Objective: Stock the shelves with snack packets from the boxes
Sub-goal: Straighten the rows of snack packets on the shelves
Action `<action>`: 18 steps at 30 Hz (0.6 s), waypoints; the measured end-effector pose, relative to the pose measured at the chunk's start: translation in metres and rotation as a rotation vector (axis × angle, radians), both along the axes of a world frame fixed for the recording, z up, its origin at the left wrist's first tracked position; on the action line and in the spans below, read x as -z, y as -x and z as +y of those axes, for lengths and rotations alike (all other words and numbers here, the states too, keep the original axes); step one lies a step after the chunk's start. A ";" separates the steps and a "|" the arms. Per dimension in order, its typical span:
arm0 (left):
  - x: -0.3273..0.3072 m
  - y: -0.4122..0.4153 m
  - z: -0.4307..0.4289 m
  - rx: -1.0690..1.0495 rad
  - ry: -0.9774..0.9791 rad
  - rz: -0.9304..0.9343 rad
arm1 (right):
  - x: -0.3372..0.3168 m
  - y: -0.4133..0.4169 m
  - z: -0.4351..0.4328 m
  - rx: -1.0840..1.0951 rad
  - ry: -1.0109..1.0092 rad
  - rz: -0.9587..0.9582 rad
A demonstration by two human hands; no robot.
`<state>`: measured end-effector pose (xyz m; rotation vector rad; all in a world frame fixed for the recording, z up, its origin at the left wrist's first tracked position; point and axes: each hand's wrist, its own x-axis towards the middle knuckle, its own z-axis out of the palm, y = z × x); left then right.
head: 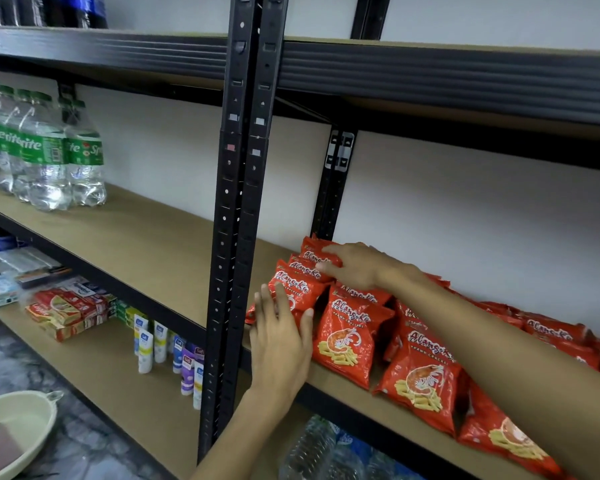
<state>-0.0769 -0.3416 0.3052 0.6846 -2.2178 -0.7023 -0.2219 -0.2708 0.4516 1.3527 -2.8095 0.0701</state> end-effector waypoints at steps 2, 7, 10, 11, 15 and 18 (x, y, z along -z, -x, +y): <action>-0.003 -0.006 0.008 0.004 0.020 0.044 | -0.001 0.001 0.016 0.013 -0.019 0.009; 0.005 -0.010 0.029 0.076 0.192 0.076 | -0.007 0.000 0.048 0.024 -0.084 -0.063; 0.013 -0.010 0.042 0.150 0.338 0.001 | -0.003 0.002 0.054 0.027 -0.130 -0.074; 0.016 -0.008 0.044 0.151 0.371 -0.016 | -0.001 0.002 0.054 0.017 -0.151 -0.063; 0.019 0.000 0.046 0.120 0.380 -0.034 | 0.005 0.006 0.051 0.024 -0.206 -0.018; 0.017 0.005 0.046 0.119 0.374 -0.072 | 0.012 0.014 0.052 0.041 -0.220 -0.033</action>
